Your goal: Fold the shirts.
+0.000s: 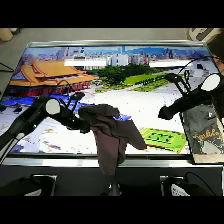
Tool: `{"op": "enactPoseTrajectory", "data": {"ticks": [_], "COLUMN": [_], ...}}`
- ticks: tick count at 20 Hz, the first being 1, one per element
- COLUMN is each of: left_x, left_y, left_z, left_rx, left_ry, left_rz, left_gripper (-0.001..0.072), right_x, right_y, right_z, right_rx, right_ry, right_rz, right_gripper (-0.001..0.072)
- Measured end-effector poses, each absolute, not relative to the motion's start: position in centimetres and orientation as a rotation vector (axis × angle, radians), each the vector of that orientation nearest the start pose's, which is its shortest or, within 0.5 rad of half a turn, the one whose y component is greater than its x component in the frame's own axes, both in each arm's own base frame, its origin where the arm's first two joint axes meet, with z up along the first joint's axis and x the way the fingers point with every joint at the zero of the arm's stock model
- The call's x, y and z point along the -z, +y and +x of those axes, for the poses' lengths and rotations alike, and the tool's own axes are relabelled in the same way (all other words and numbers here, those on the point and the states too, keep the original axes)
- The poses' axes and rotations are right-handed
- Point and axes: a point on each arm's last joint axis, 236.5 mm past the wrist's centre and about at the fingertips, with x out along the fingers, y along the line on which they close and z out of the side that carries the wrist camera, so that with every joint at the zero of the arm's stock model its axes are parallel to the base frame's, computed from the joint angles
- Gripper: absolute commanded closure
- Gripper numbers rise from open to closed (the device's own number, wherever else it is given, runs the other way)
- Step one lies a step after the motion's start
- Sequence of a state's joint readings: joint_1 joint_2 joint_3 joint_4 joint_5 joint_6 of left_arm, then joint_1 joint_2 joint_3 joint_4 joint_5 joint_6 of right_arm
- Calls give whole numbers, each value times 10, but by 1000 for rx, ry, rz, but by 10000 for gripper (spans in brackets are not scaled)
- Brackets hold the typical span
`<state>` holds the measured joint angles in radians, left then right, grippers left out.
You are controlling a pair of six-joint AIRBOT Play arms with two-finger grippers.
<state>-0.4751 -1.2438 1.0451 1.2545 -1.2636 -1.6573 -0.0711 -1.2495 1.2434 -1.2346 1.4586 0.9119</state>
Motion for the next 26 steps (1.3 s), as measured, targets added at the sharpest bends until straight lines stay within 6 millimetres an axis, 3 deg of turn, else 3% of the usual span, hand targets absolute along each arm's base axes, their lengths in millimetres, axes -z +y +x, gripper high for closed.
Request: {"op": "enactPoseTrajectory", "data": {"ticks": [4, 12, 22, 23, 24, 26], "left_x": [29, 38, 74, 77, 80, 85], "left_y": [-229, -259, -271, -273, -275, -279], "left_z": [235, 198, 158, 158, 157, 158], "left_rx": [539, 636, 656, 655, 652, 648], "left_ry": [1550, 1578, 1647, 1646, 1651, 1650], "left_rz": [-30, 14, 0, -7, -14, -35], "left_gripper": [160, 162, 172, 226, 333, 688], "right_x": [-43, -25, 54, 59, 65, 74], "right_y": [54, 56, 75, 78, 82, 88], "right_z": [338, 332, 250, 245, 240, 232], "right_rx": [-640, -665, -786, -793, -799, -807], "right_ry": [1301, 1362, 1594, 1600, 1605, 1608], "right_rz": [-211, -181, -44, -24, -2, 39], "right_gripper": [34, 34, 29, 27, 27, 27]}}
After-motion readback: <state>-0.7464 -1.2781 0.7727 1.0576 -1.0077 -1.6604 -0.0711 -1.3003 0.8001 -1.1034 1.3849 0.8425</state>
